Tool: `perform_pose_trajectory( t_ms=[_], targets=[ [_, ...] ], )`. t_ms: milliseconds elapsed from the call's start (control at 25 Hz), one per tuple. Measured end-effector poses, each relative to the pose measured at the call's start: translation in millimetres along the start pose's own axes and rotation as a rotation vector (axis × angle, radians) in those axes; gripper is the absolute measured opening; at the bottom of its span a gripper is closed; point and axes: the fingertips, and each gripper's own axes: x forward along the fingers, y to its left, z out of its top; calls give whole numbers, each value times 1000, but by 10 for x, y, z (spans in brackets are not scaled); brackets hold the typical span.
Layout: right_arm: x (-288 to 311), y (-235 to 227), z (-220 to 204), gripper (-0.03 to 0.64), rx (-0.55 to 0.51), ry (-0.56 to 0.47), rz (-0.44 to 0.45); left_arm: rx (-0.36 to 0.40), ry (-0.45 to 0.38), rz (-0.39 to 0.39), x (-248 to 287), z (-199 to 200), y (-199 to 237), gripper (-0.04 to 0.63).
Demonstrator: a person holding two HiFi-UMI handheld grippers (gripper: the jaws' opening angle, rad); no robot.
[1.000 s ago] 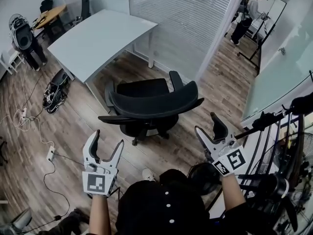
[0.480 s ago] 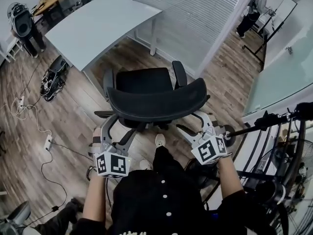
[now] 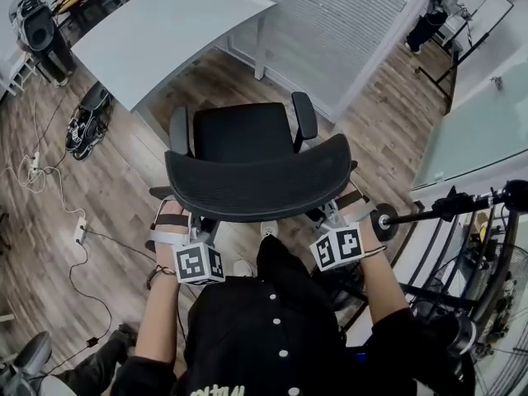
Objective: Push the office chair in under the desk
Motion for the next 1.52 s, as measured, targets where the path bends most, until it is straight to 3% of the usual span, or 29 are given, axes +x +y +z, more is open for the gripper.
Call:
perform_pose_trajectory(
  t_ms=[240, 600, 720, 960, 1120, 1520],
  targets=[
    [26, -148, -215, 208, -39, 74, -30, 77, 64, 23, 66, -142, 102, 207],
    [169, -173, -246, 206, -31, 89, 53, 113, 86, -6, 178, -160, 128, 202],
    [195, -184, -248, 209, -23, 83, 86, 140, 98, -30, 308, -156, 105, 156],
    [331, -178, -333, 186, -105, 117, 142, 148, 102, -90, 477, -81, 66, 118],
    [509, -251, -373, 149, -156, 138, 143, 150, 111, -68, 574, -72, 132, 110],
    [876, -608, -611, 147, -185, 117, 142, 141, 136, -24, 934, -89, 462, 110]
  ],
)
